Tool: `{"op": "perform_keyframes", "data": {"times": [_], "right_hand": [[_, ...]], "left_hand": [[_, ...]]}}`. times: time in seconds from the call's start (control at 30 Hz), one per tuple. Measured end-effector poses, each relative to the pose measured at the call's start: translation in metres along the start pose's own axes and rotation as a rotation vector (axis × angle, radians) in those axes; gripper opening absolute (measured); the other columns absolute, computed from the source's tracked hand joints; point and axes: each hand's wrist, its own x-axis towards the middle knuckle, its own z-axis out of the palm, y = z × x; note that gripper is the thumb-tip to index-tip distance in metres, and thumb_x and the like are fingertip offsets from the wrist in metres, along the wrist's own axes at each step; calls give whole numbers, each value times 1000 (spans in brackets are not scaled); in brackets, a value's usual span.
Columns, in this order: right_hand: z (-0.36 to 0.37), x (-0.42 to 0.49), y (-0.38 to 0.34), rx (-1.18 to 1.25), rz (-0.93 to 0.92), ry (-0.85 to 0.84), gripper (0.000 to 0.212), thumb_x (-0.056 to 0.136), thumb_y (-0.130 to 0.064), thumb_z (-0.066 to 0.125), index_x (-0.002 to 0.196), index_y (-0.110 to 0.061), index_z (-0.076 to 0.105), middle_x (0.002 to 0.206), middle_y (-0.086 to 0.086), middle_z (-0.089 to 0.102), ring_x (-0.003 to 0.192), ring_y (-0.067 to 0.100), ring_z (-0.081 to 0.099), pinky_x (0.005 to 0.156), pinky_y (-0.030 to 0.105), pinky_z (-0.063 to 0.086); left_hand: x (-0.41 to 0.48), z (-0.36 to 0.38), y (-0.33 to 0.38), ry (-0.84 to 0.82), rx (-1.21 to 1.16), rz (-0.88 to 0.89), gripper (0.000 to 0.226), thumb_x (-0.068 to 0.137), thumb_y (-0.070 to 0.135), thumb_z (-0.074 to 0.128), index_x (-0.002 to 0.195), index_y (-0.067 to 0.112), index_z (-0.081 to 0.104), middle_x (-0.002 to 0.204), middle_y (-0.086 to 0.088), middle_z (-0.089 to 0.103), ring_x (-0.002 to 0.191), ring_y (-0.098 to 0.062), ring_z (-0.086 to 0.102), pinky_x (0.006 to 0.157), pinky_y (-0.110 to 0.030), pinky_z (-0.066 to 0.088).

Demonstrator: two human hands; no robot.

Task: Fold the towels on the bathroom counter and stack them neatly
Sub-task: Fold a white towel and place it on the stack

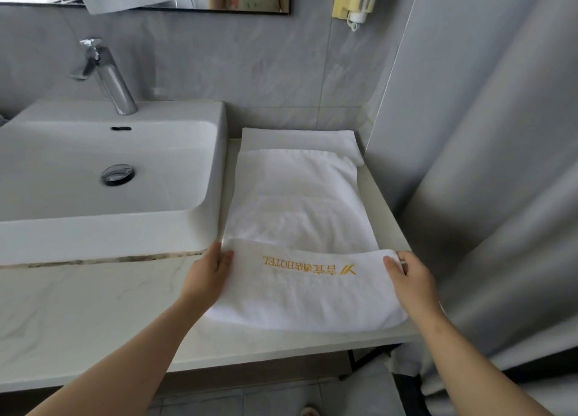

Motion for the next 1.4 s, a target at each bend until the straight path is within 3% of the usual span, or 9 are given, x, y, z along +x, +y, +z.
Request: {"op": "perform_keyframes", "data": {"times": [0.13,0.23,0.37,0.63,0.8,1.0,1.13,1.4], "right_hand": [[1,21,-15,40,-29,17,22,92,-15,54,75,-1,49,63,5,42,57,15,36,54,28,31],[4,43,-26,96,-60,3,30,93,-12,52,66,-13,39,61,2,36,55,13,31,53,27,27],[11,80,-37,104,-67,3,31,94,-12,51,65,-15,38,61,0,38,56,11,33,53,28,29],[30,153,-59,68,-105,-14,34,94,-12,50,64,-14,35,60,1,38,58,16,33,54,32,28],[40,187,-68,63,-121,-39,36,95,-12,48,63,-15,33,62,1,38,57,14,33,54,30,28],[50,226,-79,72,-117,-71,37,96,-13,47,63,-16,31,61,1,34,55,12,29,51,27,26],[60,251,-86,96,-112,-103,36,96,-13,46,64,-14,30,62,1,32,55,13,27,51,27,24],[84,292,-78,60,-69,-165,34,94,-13,49,62,-13,36,61,2,38,56,15,32,53,30,27]], "left_hand": [[22,0,13,95,-16,-3,32,99,23,41,69,21,32,61,0,45,67,-28,44,57,-33,27],[45,4,25,125,-13,-34,19,100,24,38,91,9,45,73,-8,52,75,-34,52,61,-34,35],[76,8,40,159,13,-78,23,100,22,36,108,5,48,93,-20,59,93,-41,56,70,-37,40],[138,6,63,196,24,-196,23,98,23,38,108,5,50,103,-26,61,98,-40,58,82,-40,46],[170,9,74,231,-17,-218,27,98,20,38,111,0,51,103,-25,61,93,-40,58,70,-36,42],[208,15,87,269,-109,-260,31,98,20,38,119,1,51,113,-23,59,103,-39,55,81,-40,46],[229,22,92,286,-158,-310,33,98,19,37,123,2,50,115,-21,57,104,-38,54,78,-36,44],[268,31,89,277,-95,-342,26,97,15,40,116,1,52,110,-21,56,90,-33,53,68,-31,39]]}}
